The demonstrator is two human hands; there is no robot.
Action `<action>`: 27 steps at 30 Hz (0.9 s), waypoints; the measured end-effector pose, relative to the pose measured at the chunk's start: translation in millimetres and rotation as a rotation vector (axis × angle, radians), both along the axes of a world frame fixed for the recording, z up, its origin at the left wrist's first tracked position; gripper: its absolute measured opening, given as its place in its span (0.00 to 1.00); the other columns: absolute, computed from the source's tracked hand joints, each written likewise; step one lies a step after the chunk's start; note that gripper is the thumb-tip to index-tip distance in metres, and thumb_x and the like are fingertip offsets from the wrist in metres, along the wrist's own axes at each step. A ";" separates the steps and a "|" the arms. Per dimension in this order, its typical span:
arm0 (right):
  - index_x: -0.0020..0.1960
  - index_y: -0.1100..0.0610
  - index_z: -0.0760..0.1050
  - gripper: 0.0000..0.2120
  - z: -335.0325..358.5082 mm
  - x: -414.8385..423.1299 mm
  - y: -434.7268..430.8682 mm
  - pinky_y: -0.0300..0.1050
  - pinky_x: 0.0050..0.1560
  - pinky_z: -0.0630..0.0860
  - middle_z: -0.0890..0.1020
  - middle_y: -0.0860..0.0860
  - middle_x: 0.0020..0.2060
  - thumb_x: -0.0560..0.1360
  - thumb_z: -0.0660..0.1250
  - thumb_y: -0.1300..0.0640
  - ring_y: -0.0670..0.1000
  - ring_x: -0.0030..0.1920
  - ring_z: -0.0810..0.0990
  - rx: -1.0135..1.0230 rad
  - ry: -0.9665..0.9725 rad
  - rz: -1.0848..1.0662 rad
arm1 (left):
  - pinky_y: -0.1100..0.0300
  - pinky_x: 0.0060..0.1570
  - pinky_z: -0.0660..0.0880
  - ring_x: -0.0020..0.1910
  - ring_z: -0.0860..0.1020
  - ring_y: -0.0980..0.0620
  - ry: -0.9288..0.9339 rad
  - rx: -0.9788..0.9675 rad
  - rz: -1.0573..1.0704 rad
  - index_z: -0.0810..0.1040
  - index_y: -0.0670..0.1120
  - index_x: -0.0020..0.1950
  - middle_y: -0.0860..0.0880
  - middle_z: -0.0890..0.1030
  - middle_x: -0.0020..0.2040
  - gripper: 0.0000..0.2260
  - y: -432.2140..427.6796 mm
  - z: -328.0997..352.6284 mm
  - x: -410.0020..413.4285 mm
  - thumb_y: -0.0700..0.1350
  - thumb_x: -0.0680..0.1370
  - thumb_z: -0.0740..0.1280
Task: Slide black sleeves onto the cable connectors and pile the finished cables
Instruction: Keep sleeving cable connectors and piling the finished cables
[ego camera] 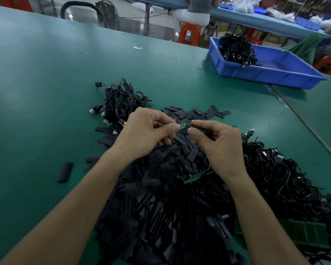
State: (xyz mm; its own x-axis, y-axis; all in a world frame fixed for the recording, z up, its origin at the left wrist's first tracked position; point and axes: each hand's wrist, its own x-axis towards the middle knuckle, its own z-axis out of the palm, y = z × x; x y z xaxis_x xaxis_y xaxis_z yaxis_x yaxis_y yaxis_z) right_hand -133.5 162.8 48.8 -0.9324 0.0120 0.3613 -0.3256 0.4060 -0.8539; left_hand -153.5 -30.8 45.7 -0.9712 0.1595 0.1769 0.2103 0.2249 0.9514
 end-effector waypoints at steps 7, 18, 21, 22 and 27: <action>0.49 0.42 0.82 0.10 -2.0 0.3 -2.5 0.53 0.46 0.83 0.86 0.46 0.36 0.72 0.77 0.55 0.53 0.38 0.85 0.015 -0.026 -0.026 | 0.65 0.34 0.78 0.32 0.83 0.53 -0.012 0.021 -0.023 0.83 0.46 0.44 0.50 0.85 0.35 0.03 0.1 -0.8 -0.1 0.42 0.78 0.72; 0.51 0.45 0.83 0.12 7.3 -4.5 8.8 0.34 0.44 0.78 0.87 0.42 0.41 0.68 0.76 0.51 0.42 0.40 0.84 0.013 -0.123 0.175 | 0.63 0.38 0.80 0.34 0.83 0.53 -0.062 0.082 -0.112 0.85 0.47 0.45 0.47 0.85 0.36 0.03 -7.5 -2.4 -3.7 0.40 0.77 0.73; 0.51 0.46 0.83 0.10 8.8 -4.8 7.5 0.35 0.43 0.78 0.87 0.44 0.40 0.70 0.76 0.53 0.43 0.37 0.83 0.035 -0.138 0.249 | 0.62 0.38 0.80 0.34 0.83 0.52 -0.064 0.106 -0.132 0.85 0.46 0.45 0.47 0.85 0.35 0.02 -4.6 -4.1 -2.6 0.40 0.76 0.73; 0.51 0.46 0.83 0.10 8.9 -5.1 7.1 0.36 0.43 0.78 0.87 0.45 0.39 0.70 0.76 0.55 0.43 0.36 0.83 0.039 -0.127 0.258 | 0.62 0.38 0.80 0.34 0.83 0.52 -0.065 0.120 -0.132 0.84 0.46 0.45 0.47 0.85 0.35 0.01 -3.2 -4.7 -2.2 0.40 0.76 0.74; 0.50 0.47 0.83 0.09 7.7 -3.9 6.5 0.34 0.40 0.77 0.86 0.45 0.34 0.70 0.75 0.53 0.44 0.34 0.82 -0.012 -0.073 0.238 | 0.61 0.37 0.80 0.35 0.84 0.49 -0.086 0.144 -0.095 0.83 0.44 0.48 0.45 0.86 0.37 0.12 -4.5 -4.1 -1.5 0.51 0.71 0.75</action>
State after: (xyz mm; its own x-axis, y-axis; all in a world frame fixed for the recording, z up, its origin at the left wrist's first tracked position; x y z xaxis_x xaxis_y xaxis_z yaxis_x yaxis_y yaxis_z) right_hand -137.4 169.3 56.6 -0.9331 -0.2075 0.2938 -0.3481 0.3146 -0.8831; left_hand -155.0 -35.3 41.6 -0.9654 0.2305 0.1217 0.1408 0.0684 0.9877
